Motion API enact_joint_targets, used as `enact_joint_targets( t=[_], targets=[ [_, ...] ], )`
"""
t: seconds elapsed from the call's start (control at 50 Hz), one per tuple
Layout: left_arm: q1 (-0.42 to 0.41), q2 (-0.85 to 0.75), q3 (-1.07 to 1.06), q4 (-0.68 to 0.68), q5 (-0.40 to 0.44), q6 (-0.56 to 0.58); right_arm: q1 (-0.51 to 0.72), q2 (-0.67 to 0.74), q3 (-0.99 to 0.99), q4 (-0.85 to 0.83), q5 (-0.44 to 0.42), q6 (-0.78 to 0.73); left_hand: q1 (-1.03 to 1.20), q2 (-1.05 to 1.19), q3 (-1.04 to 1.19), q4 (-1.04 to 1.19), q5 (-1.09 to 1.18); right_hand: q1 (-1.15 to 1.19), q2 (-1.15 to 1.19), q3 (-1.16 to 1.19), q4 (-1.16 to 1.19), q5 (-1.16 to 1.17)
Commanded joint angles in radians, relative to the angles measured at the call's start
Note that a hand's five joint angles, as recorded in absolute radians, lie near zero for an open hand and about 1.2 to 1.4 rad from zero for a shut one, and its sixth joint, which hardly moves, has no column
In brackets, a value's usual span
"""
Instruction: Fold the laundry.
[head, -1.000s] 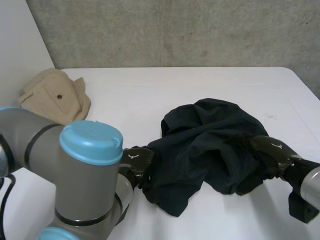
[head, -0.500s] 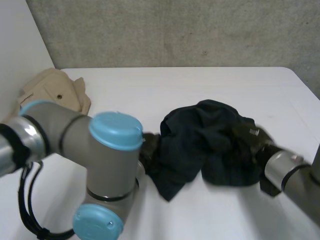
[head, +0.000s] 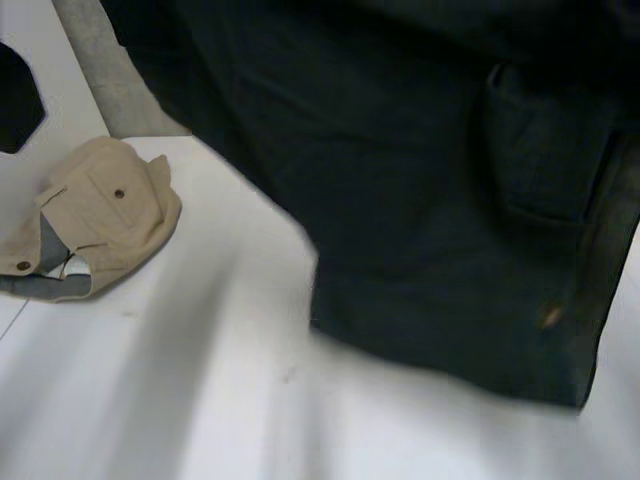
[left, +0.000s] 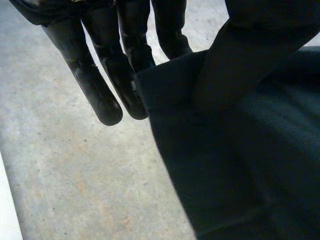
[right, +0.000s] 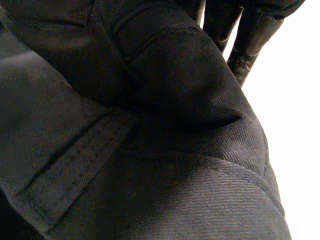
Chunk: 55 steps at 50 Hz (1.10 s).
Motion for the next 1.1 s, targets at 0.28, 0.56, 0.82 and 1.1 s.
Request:
enact_joint_targets(
  t=[0.28,0.56,0.82,1.1],
  targets=[
    [0.174,-0.620,0.197,0.073,0.014,-0.004,0.140,0.595,-0.151,-0.348,0.245,0.158,0.248,0.203,0.208,0.200,0.249,0.414,0.227,0.217,0.218,0.239],
    [0.162,-0.730,0.182,0.225,0.075,-0.001,0.205,0.773,-0.263,-0.348,0.454,-0.109,-0.974,-1.019,-1.014,-1.022,-0.973,-0.807,-0.995,-1.005,-1.004,-0.982],
    [0.104,-0.511,-0.192,0.139,0.085,-0.018,0.096,0.381,0.191,-0.230,0.283,-0.294,-0.914,-0.960,-0.954,-0.963,-0.913,-0.807,-0.995,-1.005,-1.004,-0.982],
    [-0.008,-0.555,-0.298,-0.053,0.224,-0.139,-0.103,0.063,0.651,0.079,0.032,-0.590,-0.444,-0.490,-0.485,-0.493,-0.444,-0.272,-0.459,-0.470,-0.468,-0.447]
  ],
)
